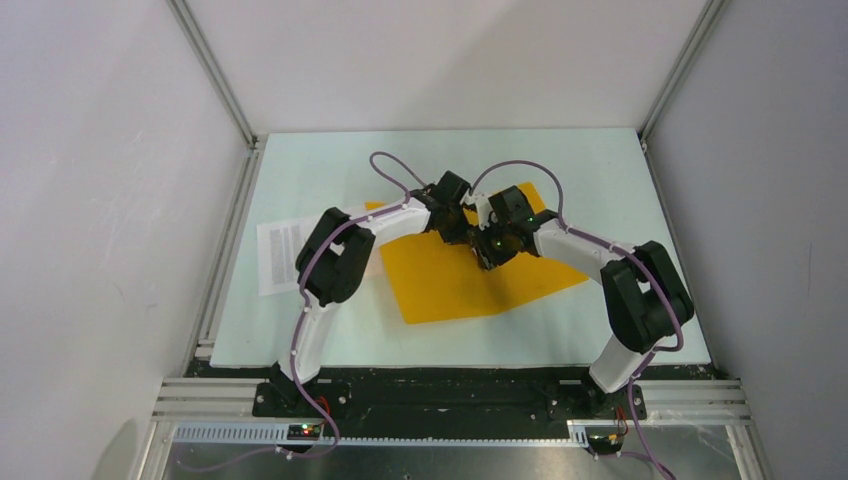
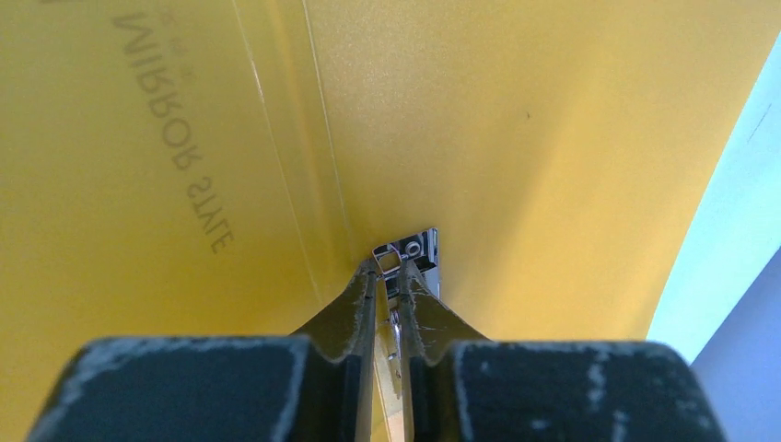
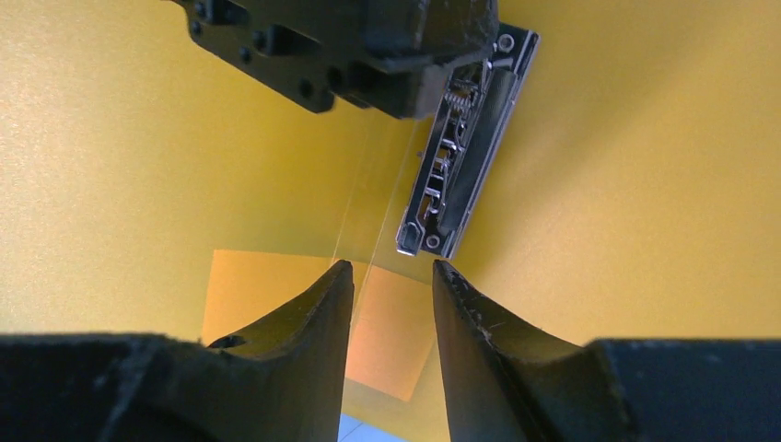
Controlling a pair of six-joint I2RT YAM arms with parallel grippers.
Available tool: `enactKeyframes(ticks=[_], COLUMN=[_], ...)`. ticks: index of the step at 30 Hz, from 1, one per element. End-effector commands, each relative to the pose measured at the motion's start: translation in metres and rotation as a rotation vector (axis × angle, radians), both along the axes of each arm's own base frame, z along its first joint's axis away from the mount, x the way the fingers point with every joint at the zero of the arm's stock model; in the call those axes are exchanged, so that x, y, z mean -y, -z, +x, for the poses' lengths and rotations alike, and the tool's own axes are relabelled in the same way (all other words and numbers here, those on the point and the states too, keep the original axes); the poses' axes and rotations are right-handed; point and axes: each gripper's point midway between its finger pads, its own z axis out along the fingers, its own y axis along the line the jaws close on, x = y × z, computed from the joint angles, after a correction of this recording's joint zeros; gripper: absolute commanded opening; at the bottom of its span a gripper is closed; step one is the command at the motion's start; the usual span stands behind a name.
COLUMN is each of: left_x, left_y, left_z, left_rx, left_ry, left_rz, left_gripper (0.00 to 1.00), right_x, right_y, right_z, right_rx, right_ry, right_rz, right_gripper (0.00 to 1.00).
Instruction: Put the files into the folder
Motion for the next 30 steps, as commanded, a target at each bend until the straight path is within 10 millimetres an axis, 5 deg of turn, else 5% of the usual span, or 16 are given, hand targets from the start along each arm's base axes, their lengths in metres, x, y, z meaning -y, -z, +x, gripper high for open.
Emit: enactKeyframes(ticks=[1, 12, 30], left_x=[-0.005, -0.004, -0.005], left_y=[0.016, 0.017, 0.017], left_z=[-0.005, -0.005, -0.006], left_rx=[-0.041, -0.051, -0.050], left_ry=[-0.015, -0.028, -0.029], left_rz=[0.037, 0.023, 0.021], left_gripper=[0.03, 0.02, 0.03], right_x=[-0.017, -0.023, -0.021], right_y=[-0.024, -0.007, 0.025], right_z=[0.023, 0.022, 0.001], right_rx=[0.151, 0.158, 0.063], right_ry=[-0.060, -0.143, -0.155], right_rz=[0.005, -0.037, -0.144], right_gripper=[0.40, 0.21, 0.16])
